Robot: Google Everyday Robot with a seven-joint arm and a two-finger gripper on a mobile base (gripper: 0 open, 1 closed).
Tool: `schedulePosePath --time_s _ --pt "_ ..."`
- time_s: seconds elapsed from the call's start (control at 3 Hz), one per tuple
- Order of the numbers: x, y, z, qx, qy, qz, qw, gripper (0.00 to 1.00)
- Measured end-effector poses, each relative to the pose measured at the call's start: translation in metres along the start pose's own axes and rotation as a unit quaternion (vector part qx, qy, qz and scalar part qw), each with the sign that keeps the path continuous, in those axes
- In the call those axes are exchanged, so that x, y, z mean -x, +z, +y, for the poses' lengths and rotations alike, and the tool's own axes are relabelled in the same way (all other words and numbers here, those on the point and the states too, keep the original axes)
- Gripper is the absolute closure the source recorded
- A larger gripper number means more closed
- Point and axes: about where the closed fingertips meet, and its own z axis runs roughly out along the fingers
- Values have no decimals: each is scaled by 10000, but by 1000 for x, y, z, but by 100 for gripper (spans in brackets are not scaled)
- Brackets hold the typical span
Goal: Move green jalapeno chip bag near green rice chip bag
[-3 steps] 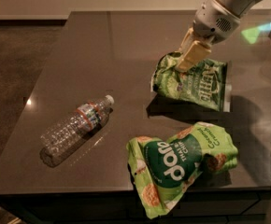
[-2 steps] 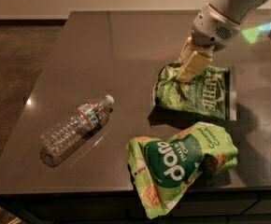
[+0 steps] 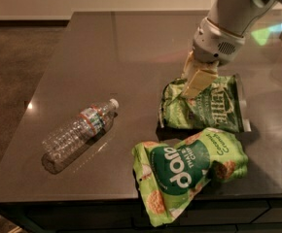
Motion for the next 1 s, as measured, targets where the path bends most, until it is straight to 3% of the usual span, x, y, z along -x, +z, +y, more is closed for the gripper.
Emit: schedulePosePath --time_s 0.33,0.67,1.0 --pt "4 1 -9 -153 -1 -67 9999 13" --pt "7 2 -14 -261 -9 -111 9996 0" --pt "10 2 -19 -340 -16 -144 9993 0"
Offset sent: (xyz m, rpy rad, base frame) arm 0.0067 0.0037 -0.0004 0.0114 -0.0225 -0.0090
